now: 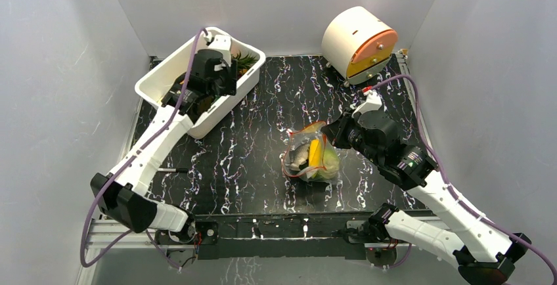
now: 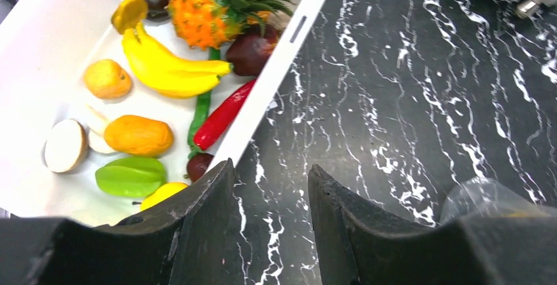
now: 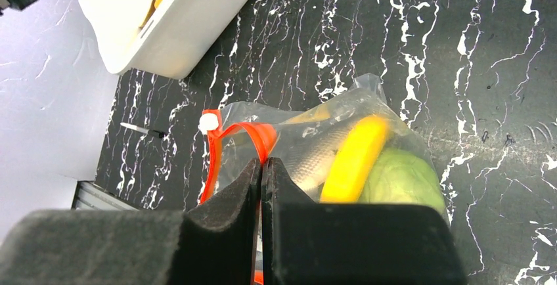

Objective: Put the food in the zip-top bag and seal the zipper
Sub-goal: Pick up the fake fruit from the bin.

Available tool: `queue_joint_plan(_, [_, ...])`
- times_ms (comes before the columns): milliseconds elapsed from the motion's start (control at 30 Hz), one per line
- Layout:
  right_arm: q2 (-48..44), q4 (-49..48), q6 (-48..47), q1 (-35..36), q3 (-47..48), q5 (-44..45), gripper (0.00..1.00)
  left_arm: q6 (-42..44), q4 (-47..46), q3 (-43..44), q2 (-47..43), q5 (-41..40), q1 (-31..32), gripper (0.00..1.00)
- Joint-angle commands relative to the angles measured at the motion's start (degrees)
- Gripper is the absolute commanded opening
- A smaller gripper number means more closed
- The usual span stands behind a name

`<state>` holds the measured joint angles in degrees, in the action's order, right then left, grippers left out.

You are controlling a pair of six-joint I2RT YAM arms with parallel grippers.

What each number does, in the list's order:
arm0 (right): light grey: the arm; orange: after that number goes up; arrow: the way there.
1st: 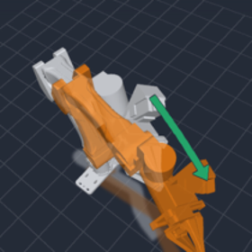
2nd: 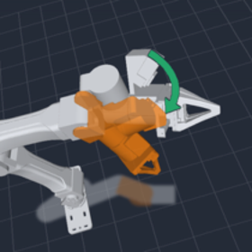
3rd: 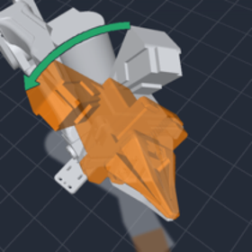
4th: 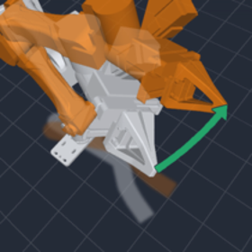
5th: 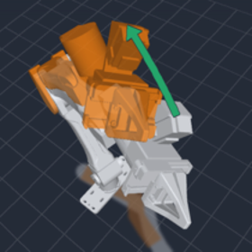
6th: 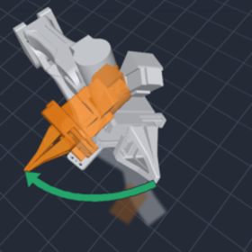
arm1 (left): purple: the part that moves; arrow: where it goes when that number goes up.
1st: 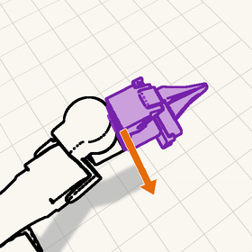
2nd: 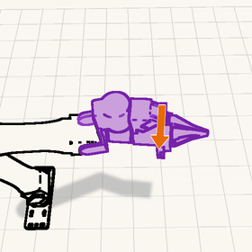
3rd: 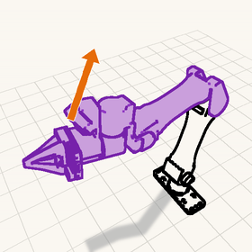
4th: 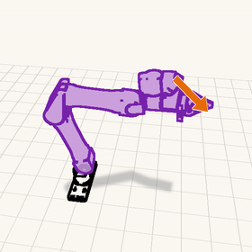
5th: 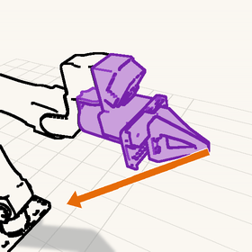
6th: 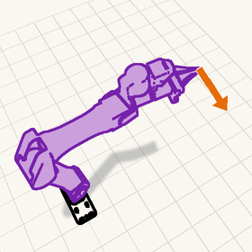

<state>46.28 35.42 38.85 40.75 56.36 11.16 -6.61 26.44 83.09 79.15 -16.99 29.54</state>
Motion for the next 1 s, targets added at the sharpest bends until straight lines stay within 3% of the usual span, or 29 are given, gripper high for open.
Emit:
queue_joint_plan(0, [-0.9,-4.6,-0.8,-0.1,2.2,-0.4,0.0,2.2,1.2,2.7,2.6,4.2,-5.7,0.48])
queue_joint_plan(500, [1.6,-4.8,-0.7,-0.1,3.0,-0.8,0.0,1.9,-7.4,4.8,17.2,13.5,-27.6,0.59])
queue_joint_plan(667, [2.5,-4.8,-0.6,-0.1,3.5,-0.9,0.0,8.8,-11.4,7.4,23.2,11.4,-29.5,0.44])
queue_joint_plan(800, [2.8,-4.8,-0.2,-0.1,3.6,-0.6,0.0,11.7,-13.3,9.5,27.1,12.7,-30.2,0.45])
queue_joint_plan(967, [3.5,-4.5,-0.1,-0.1,4.2,-0.8,0.0,14.7,-14.1,12.4,33.2,8.0,-30.5,0.52])
